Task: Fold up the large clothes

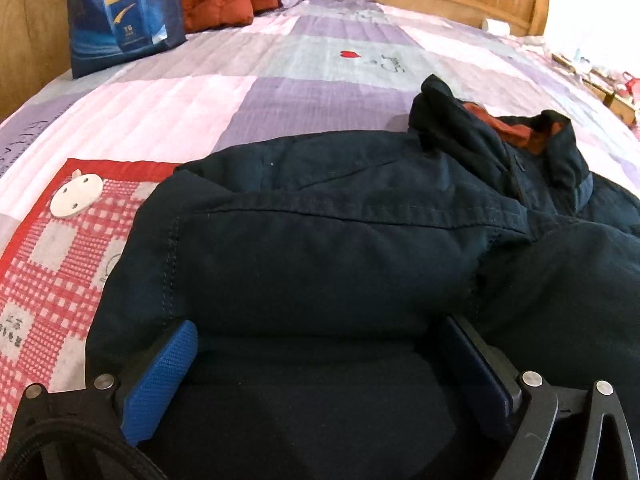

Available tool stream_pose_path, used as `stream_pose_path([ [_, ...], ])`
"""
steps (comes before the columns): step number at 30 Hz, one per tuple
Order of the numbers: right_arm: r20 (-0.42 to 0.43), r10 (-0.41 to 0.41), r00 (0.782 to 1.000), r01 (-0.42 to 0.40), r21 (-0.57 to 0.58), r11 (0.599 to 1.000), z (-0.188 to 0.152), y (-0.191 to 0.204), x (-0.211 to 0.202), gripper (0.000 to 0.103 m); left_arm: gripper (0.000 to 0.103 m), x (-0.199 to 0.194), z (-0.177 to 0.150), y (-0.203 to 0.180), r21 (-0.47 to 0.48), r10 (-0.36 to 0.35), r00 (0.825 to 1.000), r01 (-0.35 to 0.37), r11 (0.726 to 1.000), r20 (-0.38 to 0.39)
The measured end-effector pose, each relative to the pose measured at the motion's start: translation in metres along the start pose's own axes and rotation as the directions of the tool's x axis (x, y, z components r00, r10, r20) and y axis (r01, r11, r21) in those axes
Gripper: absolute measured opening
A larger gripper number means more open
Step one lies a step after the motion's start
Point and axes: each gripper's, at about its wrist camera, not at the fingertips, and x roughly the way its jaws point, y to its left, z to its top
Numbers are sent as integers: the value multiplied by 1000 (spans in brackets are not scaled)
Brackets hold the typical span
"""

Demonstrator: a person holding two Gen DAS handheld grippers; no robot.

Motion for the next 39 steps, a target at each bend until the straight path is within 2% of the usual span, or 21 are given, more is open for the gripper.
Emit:
stream_pose_path([
  [3, -29, 23, 999, -23, 12, 1000, -6, -2, 7, 94, 99, 0, -1, 0, -2, -3, 1000, 3, 1000, 7],
  [5, -29, 91, 995, -92, -25, 995, -8, 5, 5, 66, 99, -1, -2, 0, 0, -3, 1000, 3, 1000, 9],
  [6, -25, 139, 990, -140, -46, 989, -8, 9, 1, 36, 99, -2, -2, 0, 3, -3, 1000, 3, 1000, 12],
  [8, -3, 137, 991, -136, -94, 986, -6, 23, -8, 23, 99, -5, -2, -1, 12, -2, 1000, 2, 1000, 21],
  [10, 27, 134, 991, -130, -120, 984, 1, 29, -15, 16, 99, -11, -1, 0, 21, 8, 999, -9, 1000, 46],
  [13, 143, 126, 982, -96, -199, 975, 22, 42, -38, 14, 97, -26, 8, 5, -2, 35, 991, -35, 999, 126],
  [16, 264, 139, 954, -68, -260, 963, 46, 51, -57, 14, 97, -36, 18, 13, -68, 85, 974, -72, 995, 211],
  [17, 252, 131, 959, -59, -272, 960, 52, 51, -49, 14, 97, -31, 19, 14, -72, 93, 977, -80, 994, 194],
  [19, 153, 70, 986, -21, -303, 953, 52, 48, -16, 14, 97, -6, 15, 12, -51, 100, 992, -96, 994, 79],
  [21, -43, -9, 999, -6, -337, 942, 34, 43, 32, 20, 98, -2, 10, 6, -14, 100, 992, -99, 995, 76],
  [22, -50, -1, 999, -15, -319, 948, 31, 38, 35, 21, 97, -3, 9, 3, 1, 106, 991, -107, 994, 78],
  [23, -25, 13, 1000, -19, -274, 961, 30, 30, 29, 25, 97, -4, 9, 2, 7, 106, 992, -107, 994, 75],
  [25, 10, 0, 1000, 1, -168, 986, 34, 16, 14, 54, 97, -6, 10, 4, 19, 97, 993, -98, 995, 61],
  [27, 121, -104, 987, 117, -107, 987, 34, 5, -17, 57, 97, -23, 16, 1, 44, 92, 991, -97, 994, 95],
  [29, 249, -171, 953, 203, -111, 973, 28, 12, -46, 57, 97, -46, 21, -10, 67, 32, 985, -44, 997, 170],
  [30, 293, -126, 948, 170, -130, 977, 25, 22, -59, 57, 97, -54, 24, -19, 86, -12, 981, -5, 996, 195],
  [32, 298, 5, 955, 72, -248, 966, 19, 63, -64, 57, 97, -59, 31, -42, 127, -87, 975, 62, 990, 205],
  [35, 208, 158, 965, -55, -432, 900, 5, 135, -44, 57, 97, -45, 36, -78, 167, -149, 976, 121, 978, 161],
  [36, 174, 173, 969, -70, -479, 875, -1, 155, -33, 57, 97, -39, 36, -84, 171, -139, 979, 113, 979, 149],
  [37, 154, 161, 975, -61, -509, 859, -5, 168, -23, 56, 98, -23, 34, -86, 166, -74, 991, 55, 985, 112],
  [39, 104, 66, 992, 0, -536, 844, -5, 173, 10, 56, 103, 8, 28, -66, 129, -28, 999, 26, 991, 17],
])
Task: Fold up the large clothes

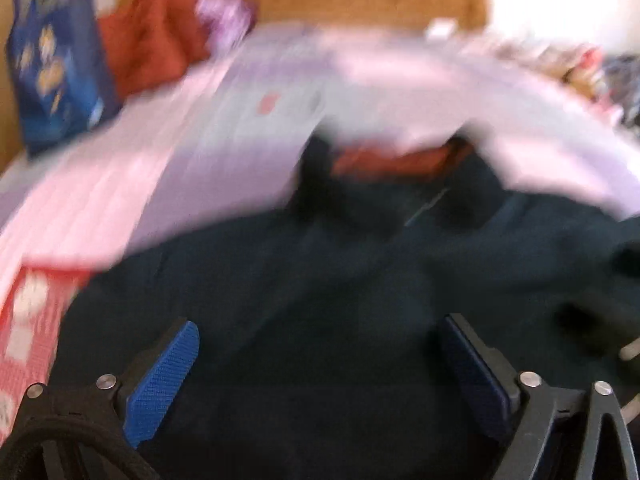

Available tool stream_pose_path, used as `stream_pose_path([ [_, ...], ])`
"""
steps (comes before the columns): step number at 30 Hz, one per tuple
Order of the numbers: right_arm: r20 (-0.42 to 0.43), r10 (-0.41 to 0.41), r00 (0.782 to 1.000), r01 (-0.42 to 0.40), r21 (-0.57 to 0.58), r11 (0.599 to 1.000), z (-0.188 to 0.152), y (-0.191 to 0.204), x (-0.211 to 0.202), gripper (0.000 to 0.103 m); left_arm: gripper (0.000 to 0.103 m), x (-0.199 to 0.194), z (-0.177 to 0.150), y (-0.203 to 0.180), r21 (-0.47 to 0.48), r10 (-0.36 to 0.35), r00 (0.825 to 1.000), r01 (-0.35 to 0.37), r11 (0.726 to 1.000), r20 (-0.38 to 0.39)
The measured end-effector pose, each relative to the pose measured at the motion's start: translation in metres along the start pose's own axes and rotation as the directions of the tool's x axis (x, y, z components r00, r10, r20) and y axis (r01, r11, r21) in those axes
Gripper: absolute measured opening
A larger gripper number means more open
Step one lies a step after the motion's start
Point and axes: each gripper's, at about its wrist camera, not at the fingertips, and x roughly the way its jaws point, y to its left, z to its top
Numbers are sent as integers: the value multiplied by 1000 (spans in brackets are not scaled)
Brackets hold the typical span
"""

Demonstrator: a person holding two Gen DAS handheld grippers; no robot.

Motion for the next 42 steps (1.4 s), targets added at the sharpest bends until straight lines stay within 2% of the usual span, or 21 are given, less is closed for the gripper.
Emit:
stream_pose_path([
  [2, -39, -55, 998, 57, 65, 996, -13, -32, 16, 56, 103, 7, -7, 25, -32, -8, 1000, 8, 999, 1],
  [5, -71, -201, 977, 210, 164, 964, -42, -104, 20, 56, 103, 6, -10, 50, 22, 117, 993, -117, 993, 18],
  [6, -107, -183, 977, 202, 220, 954, -53, -127, 24, 59, 103, 6, -12, 63, -3, 120, 993, -120, 993, 11],
  [7, -107, -117, 987, 142, 268, 953, -67, -145, 24, 59, 103, 7, -13, 74, -37, 131, 991, -131, 991, 5],
  [8, -108, -97, 989, 123, 269, 955, -70, -149, 25, 59, 103, 9, -15, 88, -80, 143, 990, -143, 986, -7],
  [10, -107, -152, 983, 169, 168, 971, -67, -133, 28, 59, 103, 21, -21, 110, -168, 110, 993, -116, 979, -45],
  [11, -104, -157, 982, 172, 157, 972, -68, -128, 32, 59, 103, 25, -22, 110, -172, 109, 993, -116, 978, -50],
  [14, -101, -137, 985, 154, 189, 970, -74, -132, 36, 60, 103, 29, -23, 95, -95, 157, 987, -161, 982, -43],
  [17, -95, -109, 989, 126, 195, 973, -75, -130, 43, 62, 103, 36, -23, 100, -113, 125, 990, -131, 985, -60],
  [21, -123, -103, 987, 124, 171, 977, -70, -130, 59, 62, 103, 36, -17, 97, -100, 135, 987, -143, 985, -84],
  [23, -151, -82, 985, 109, 180, 978, -67, -133, 58, 62, 103, 28, -16, 105, -135, 114, 986, -130, 982, -119],
  [25, -146, -105, 984, 128, 163, 978, -60, -135, 40, 62, 103, 8, -19, 112, -142, 126, 985, -142, 980, -122],
  [26, -115, -126, 985, 143, 149, 978, -59, -134, 27, 62, 103, -5, -24, 112, -125, 143, 984, -156, 980, -108],
  [28, 2, -138, 990, 136, 147, 980, -64, -125, -15, 62, 103, -32, -38, 110, -96, 174, 983, -179, 979, -63],
  [30, 59, -97, 994, 86, 165, 983, -72, -108, -48, 62, 103, -56, -53, 100, -96, 130, 991, -132, 987, -27],
  [33, 81, -30, 996, 17, 159, 987, -85, -68, -70, 62, 103, -68, -70, 69, -62, 82, 996, -84, 995, -35],
  [35, 47, 15, 999, -20, 100, 995, -94, -39, -69, 62, 103, -65, -79, 48, 10, 75, 995, -74, 997, -59],
  [37, -28, 0, 1000, 2, 70, 998, -106, -29, -59, 62, 103, -63, -92, 35, 92, 95, 993, -88, 992, -73],
  [39, -117, -43, 992, 59, 131, 990, -130, -56, -45, 62, 103, -60, -104, 45, 124, 118, 988, -106, 987, -96],
  [41, -149, -44, 988, 78, 230, 970, -152, -97, -48, 62, 103, -62, -115, 67, 102, 139, 981, -126, 987, -133],
  [42, -182, -85, 980, 131, 254, 958, -165, -118, -51, 62, 103, -66, -119, 77, 84, 124, 983, -114, 990, -137],
])
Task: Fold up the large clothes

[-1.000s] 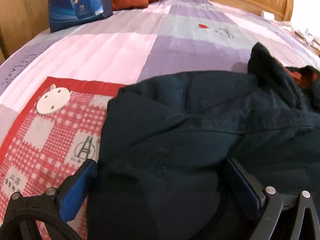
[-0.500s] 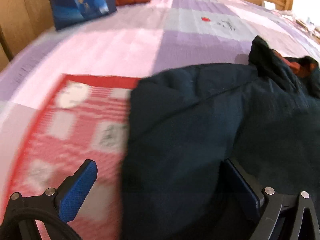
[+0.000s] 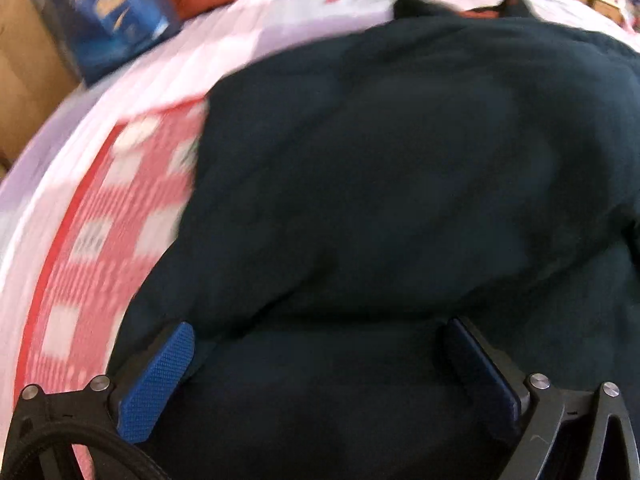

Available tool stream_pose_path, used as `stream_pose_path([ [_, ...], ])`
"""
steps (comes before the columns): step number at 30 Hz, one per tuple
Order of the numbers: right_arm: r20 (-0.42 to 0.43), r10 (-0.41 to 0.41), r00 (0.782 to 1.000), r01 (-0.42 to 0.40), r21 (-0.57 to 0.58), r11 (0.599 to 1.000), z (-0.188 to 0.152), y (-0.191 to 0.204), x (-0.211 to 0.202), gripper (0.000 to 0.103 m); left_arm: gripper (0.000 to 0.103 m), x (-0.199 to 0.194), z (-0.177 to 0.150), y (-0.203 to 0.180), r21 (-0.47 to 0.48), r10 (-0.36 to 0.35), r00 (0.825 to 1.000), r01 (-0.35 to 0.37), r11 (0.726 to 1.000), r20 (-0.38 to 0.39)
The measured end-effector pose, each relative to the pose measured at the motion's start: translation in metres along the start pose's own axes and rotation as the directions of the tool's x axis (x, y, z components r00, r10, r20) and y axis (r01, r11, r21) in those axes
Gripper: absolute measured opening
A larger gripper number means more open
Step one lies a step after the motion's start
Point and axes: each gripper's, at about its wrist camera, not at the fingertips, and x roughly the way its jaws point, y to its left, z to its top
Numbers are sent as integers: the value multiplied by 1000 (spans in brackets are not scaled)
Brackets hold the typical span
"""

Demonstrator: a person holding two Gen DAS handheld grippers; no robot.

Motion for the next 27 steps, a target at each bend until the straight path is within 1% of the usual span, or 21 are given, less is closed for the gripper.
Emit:
stream_pose_path([
  [2, -56, -102, 993, 105, 63, 992, -16, -45, 1, 62, 103, -8, -10, 17, -4, 20, 1000, -20, 1000, -3],
  [3, -79, -112, 991, 121, 122, 985, -25, -71, -1, 62, 103, -13, -14, 21, 0, 20, 1000, -20, 1000, -3],
  [4, -91, -120, 989, 134, 165, 977, -31, -88, -6, 62, 102, -23, -17, 20, 12, 41, 999, -41, 999, 2],
  [5, -92, -146, 985, 161, 196, 967, -38, -102, -16, 62, 101, -30, -20, 17, 22, 52, 999, -52, 998, 13],
  [6, -77, -167, 983, 179, 206, 962, -43, -108, -29, 62, 101, -43, -24, 12, 29, 46, 998, -47, 998, 35],
  [7, -54, -163, 985, 171, 206, 964, -46, -107, -40, 62, 101, -56, -29, 6, 19, 0, 999, -1, 1000, 51],
  [9, 11, -106, 994, 103, 165, 981, -55, -86, -66, 62, 101, -76, -40, -7, 6, -70, 995, 69, 998, 71],
  [11, 47, -4, 999, 0, 74, 997, -65, -45, -88, 62, 101, -94, -55, -25, -9, -130, 989, 131, 991, 70],
  [13, 37, 123, 992, -123, -15, 992, -80, -1, -104, 62, 101, -107, -81, -46, -19, -184, 982, 185, 983, 31],
  [14, 14, 175, 985, -173, -77, 982, -91, 23, -110, 62, 101, -108, -91, -53, -8, -190, 982, 190, 982, 8],
  [15, -4, 196, 981, -196, -118, 974, -102, 37, -113, 62, 101, -109, -108, -61, 12, -178, 984, 179, 984, -28],
  [16, -25, 212, 977, -213, -162, 964, -116, 50, -113, 62, 101, -111, -122, -63, 27, -166, 985, 168, 985, -48],
  [17, -37, 195, 980, -198, -190, 962, -130, 53, -114, 62, 102, -115, -133, -57, 19, -159, 986, 160, 987, -42],
  [19, -38, 148, 988, -152, -132, 980, -148, 26, -112, 62, 103, -125, -149, -38, -34, -124, 991, 123, 992, -40],
  [20, -42, 124, 991, -127, -59, 990, -156, -1, -111, 61, 103, -125, -152, -25, -59, -105, 993, 102, 993, -44],
  [21, -42, 125, 991, -124, 13, 992, -163, -29, -112, 61, 103, -127, -157, -11, -82, -83, 996, 79, 994, -45],
  [22, -35, 123, 992, -122, 42, 992, -168, -45, -116, 62, 103, -129, -160, -1, -96, -66, 997, 62, 993, -44],
  [23, -27, 120, 992, -119, 47, 992, -172, -61, -120, 67, 103, -133, -164, 11, -117, -76, 997, 72, 991, -32],
  [24, -29, 131, 991, -130, 39, 991, -173, -65, -123, 67, 103, -137, -165, 20, -139, -66, 997, 62, 988, -26],
  [25, -36, 137, 990, -136, 18, 991, -171, -65, -126, 67, 103, -138, -166, 24, -148, -50, 998, 45, 988, -31],
  [27, -23, 102, 994, -103, -29, 994, -168, -56, -134, 67, 103, -148, -169, 28, -173, -45, 998, 39, 984, -33],
])
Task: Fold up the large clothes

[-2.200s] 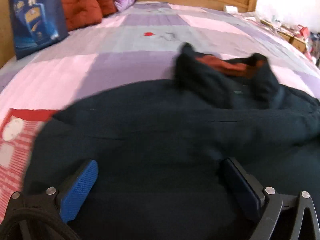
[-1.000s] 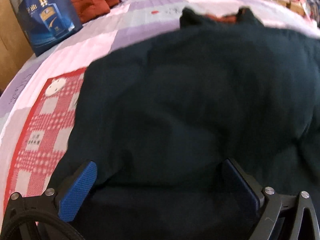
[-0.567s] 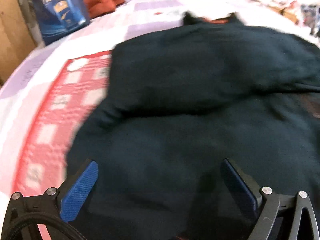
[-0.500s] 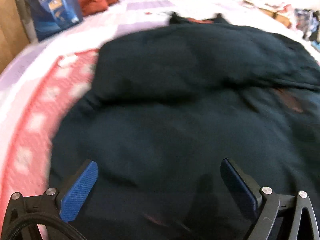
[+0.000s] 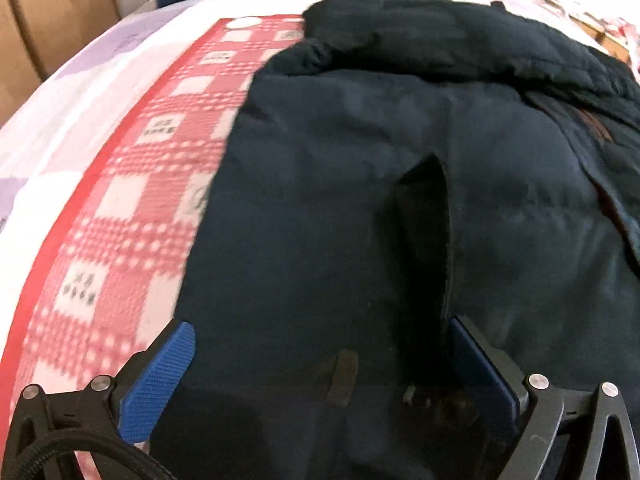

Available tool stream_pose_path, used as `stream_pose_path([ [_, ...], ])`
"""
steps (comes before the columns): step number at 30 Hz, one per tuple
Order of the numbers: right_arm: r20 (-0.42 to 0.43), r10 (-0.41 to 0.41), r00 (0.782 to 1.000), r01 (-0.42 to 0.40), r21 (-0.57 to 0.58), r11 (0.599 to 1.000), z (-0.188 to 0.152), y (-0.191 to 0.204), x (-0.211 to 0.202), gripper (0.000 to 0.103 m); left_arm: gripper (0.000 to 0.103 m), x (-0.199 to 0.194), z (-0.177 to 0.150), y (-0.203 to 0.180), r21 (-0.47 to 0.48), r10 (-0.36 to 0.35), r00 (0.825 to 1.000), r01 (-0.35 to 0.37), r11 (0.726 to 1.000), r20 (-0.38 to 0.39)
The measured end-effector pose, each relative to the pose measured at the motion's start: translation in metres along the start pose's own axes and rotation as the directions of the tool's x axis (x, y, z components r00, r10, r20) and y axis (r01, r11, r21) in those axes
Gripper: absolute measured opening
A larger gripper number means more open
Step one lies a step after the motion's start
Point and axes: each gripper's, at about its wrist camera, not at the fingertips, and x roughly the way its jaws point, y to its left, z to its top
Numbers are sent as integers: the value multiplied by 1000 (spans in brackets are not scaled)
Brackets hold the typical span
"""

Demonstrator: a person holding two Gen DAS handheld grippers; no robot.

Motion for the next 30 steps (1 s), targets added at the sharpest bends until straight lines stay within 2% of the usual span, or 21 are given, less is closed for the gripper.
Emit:
stream_pose_path([
  [1, 22, 2, 1000, -1, -17, 1000, 2, 8, -7, 67, 103, -7, -3, -3, -1, -1, 1000, 1, 1000, 9],
  [4, 54, 109, 993, -105, -64, 992, -4, 32, -27, 67, 102, -25, -23, -21, 41, 1, 1000, -1, 999, 16],
  [6, 36, 178, 983, -172, -129, 977, -18, 56, -37, 67, 102, -32, -39, -28, 55, 0, 1000, 0, 998, -5],
  [8, -4, 206, 979, -202, -208, 957, -41, 75, -41, 67, 102, -40, -58, -29, 62, 8, 1000, -6, 998, -30],
  [10, -29, 154, 988, -157, -241, 958, -66, 72, -44, 67, 102, -50, -83, -26, 59, 39, 998, -35, 998, -58],
  [12, -49, 91, 995, -98, -158, 983, -85, 36, -43, 67, 102, -56, -95, -14, 31, 59, 997, -57, 998, -57],
  [14, -65, -1, 998, -3, -65, 998, -99, -4, -44, 67, 102, -65, -106, 3, -6, 82, 995, -83, 997, -49],
  [18, -106, -120, 987, 127, 62, 990, -121, -60, -61, 67, 103, -73, -115, 28, -16, 117, 993, -118, 993, -35],
  [20, -99, -135, 986, 141, 63, 988, -130, -61, -75, 67, 103, -77, -119, 40, -41, 116, 992, -118, 992, -42],
  [22, -83, -109, 991, 113, 39, 993, -139, -45, -89, 67, 103, -81, -123, 50, -60, 130, 991, -133, 989, -40],
  [25, -106, -113, 988, 115, 17, 993, -152, -29, -95, 67, 103, -83, -131, 62, -50, 135, 989, -138, 989, -63],
  [30, -150, -125, 981, 150, 171, 974, -162, -36, -100, 67, 103, -88, -135, 79, -18, 153, 984, -156, 988, -88],
])
